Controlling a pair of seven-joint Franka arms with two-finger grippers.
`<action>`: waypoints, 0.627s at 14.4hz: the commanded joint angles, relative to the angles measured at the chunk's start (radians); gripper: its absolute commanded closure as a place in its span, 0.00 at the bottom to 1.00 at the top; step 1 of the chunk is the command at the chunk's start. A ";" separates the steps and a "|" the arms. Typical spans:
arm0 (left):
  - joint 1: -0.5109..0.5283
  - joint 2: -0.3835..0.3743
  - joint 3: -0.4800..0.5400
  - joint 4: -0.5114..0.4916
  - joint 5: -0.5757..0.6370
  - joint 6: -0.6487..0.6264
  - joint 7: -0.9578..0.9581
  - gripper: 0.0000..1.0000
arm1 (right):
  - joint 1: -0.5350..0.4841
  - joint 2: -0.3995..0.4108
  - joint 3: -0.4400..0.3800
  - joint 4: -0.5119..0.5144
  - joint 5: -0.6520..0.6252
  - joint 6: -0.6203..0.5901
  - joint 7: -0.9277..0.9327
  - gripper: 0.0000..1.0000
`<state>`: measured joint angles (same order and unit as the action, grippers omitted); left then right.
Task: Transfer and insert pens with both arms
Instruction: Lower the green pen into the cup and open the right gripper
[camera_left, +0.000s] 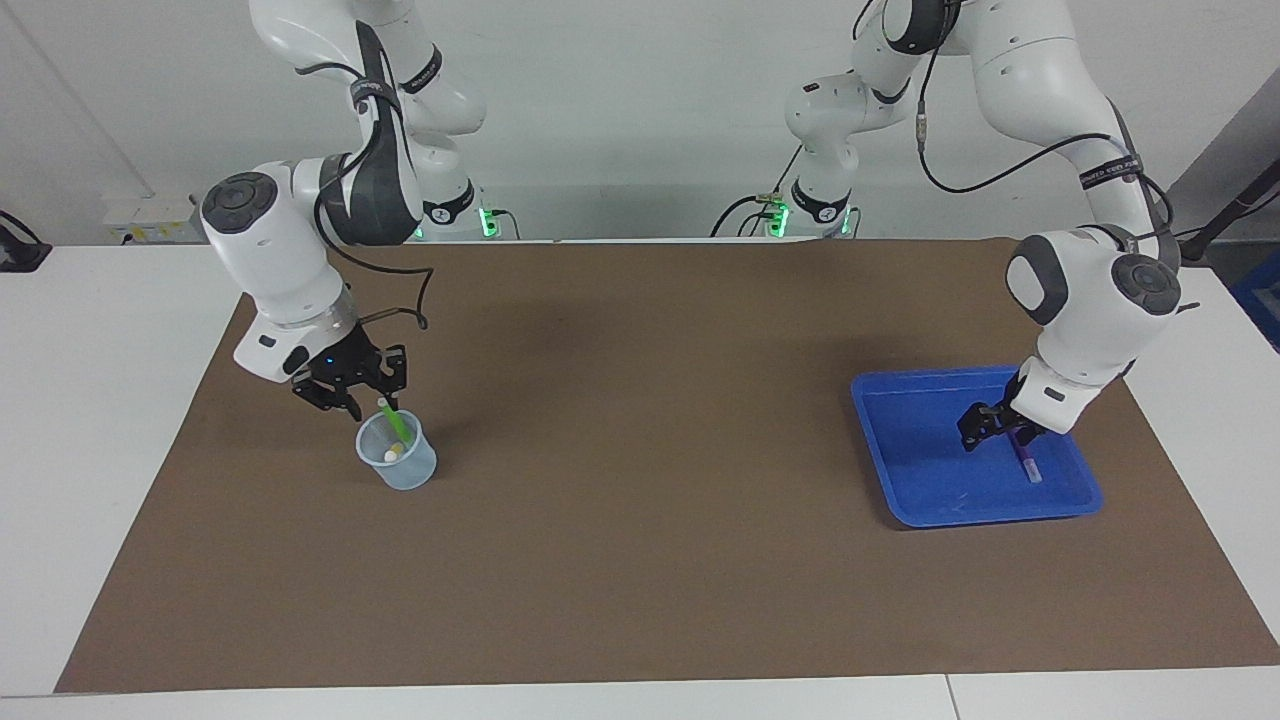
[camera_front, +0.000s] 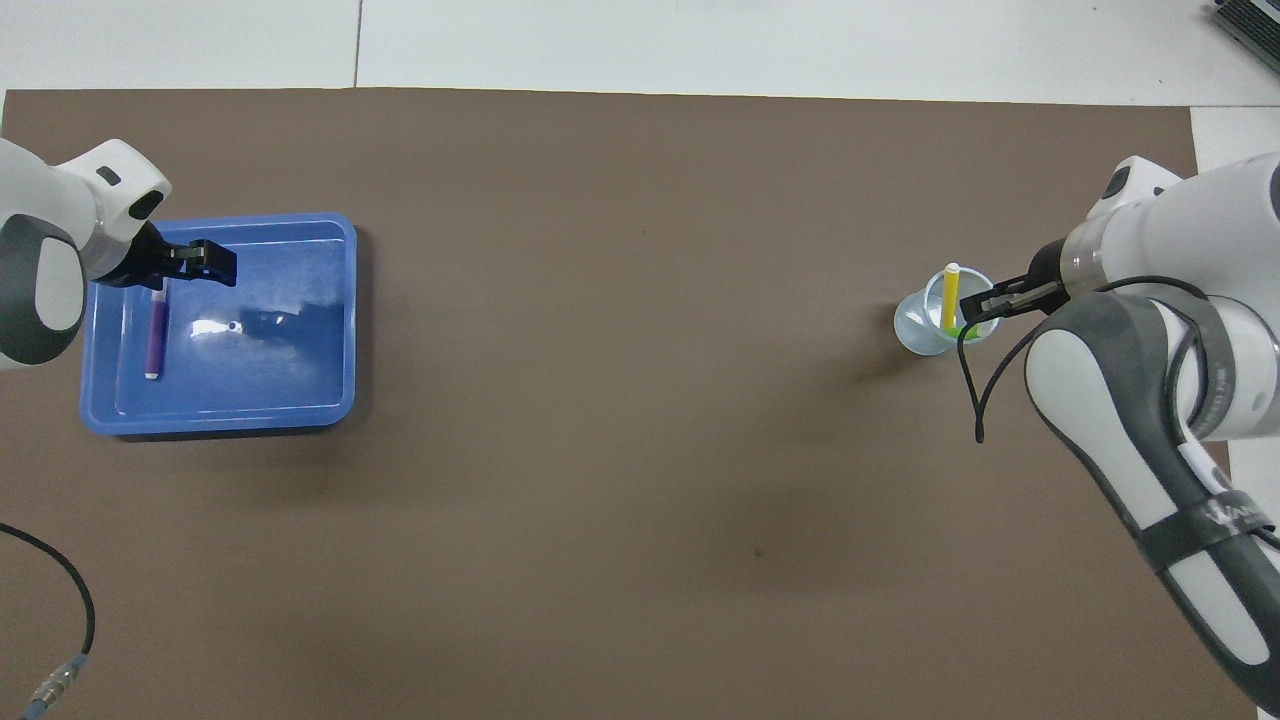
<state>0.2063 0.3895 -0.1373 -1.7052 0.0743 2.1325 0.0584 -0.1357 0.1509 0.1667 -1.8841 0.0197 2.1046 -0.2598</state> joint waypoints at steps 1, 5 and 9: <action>0.047 0.057 -0.010 0.065 0.022 0.007 0.087 0.11 | -0.004 -0.025 0.007 0.008 -0.015 -0.038 0.036 0.00; 0.103 0.086 -0.010 0.052 0.021 0.069 0.161 0.11 | -0.004 -0.057 0.011 0.085 0.000 -0.172 0.062 0.00; 0.111 0.086 -0.010 0.018 0.016 0.081 0.170 0.14 | -0.002 -0.123 0.013 0.111 0.003 -0.276 0.062 0.00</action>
<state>0.3086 0.4700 -0.1383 -1.6777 0.0757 2.1890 0.2149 -0.1355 0.0590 0.1730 -1.7828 0.0200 1.8763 -0.2191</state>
